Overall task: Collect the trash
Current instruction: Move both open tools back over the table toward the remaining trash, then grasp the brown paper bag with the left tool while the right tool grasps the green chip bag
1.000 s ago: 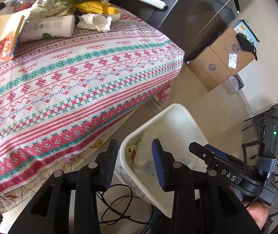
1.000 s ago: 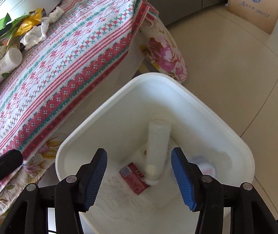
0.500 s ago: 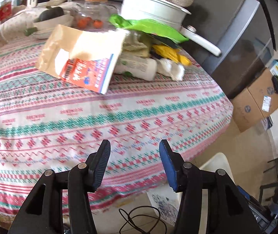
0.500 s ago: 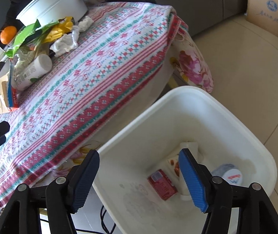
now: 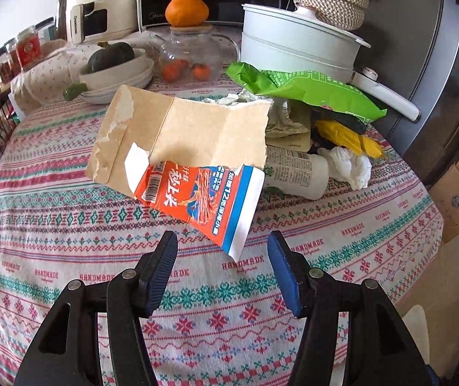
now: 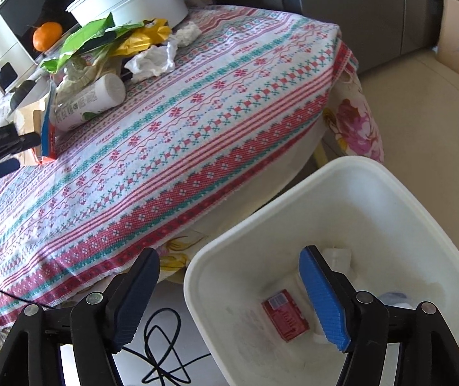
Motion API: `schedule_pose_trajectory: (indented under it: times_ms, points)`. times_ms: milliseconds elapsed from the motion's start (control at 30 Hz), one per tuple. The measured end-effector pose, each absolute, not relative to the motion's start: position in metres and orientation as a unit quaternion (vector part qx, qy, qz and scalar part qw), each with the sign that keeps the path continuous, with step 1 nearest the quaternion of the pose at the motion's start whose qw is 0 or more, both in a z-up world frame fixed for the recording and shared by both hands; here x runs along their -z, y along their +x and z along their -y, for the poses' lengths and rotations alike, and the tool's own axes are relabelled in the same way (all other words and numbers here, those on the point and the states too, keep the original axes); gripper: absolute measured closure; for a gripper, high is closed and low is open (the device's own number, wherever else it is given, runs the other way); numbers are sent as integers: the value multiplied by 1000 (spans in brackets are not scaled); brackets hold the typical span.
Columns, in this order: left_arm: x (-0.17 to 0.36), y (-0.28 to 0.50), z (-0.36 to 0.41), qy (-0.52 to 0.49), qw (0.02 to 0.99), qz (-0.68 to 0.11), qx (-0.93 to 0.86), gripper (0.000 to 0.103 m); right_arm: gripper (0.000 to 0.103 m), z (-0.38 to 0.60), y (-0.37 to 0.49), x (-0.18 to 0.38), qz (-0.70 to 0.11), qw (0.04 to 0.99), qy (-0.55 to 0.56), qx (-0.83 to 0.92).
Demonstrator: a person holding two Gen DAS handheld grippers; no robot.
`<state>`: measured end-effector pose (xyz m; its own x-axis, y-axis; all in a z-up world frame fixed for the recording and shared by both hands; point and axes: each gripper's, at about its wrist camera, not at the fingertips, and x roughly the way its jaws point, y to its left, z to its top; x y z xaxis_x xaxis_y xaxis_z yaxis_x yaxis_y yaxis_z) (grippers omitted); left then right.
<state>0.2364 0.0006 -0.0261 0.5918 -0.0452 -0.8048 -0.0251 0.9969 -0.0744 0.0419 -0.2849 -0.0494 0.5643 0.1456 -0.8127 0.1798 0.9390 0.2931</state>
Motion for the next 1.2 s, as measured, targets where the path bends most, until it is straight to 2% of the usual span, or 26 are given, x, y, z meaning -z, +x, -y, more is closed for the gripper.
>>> schedule_pose_trajectory:
  times_ms: [133, 167, 200, 233, 267, 700, 800, 1200]
  points:
    - [33, 253, 3, -23, 895, -446, -5, 44, 26, 278, 45, 50, -464, 870, 166, 3]
    - [35, 257, 1, -21, 895, -445, -6, 55, 26, 277, 46, 51, -463, 871, 163, 1]
    - [37, 258, -1, -23, 893, -448, -5, 76, 26, 274, 48, 50, -463, 872, 159, 0]
    - [40, 260, -4, -29, 889, -457, -4, 87, 26, 272, 50, 50, -461, 874, 154, 0]
    - [42, 261, -9, -36, 886, -463, -6, 92, 26, 270, 52, 49, -459, 876, 148, 1]
    - [-17, 214, -97, -188, 886, -425, 17, 100, 26, 214, 134, 7, -372, 928, -16, -15]
    - [-22, 208, -116, -216, 879, -425, 30, 100, 20, 190, 165, -3, -341, 937, -78, -19]
    - [-14, 213, -135, -244, 864, -436, 62, 101, 20, 91, 281, 1, -308, 879, -363, -17]
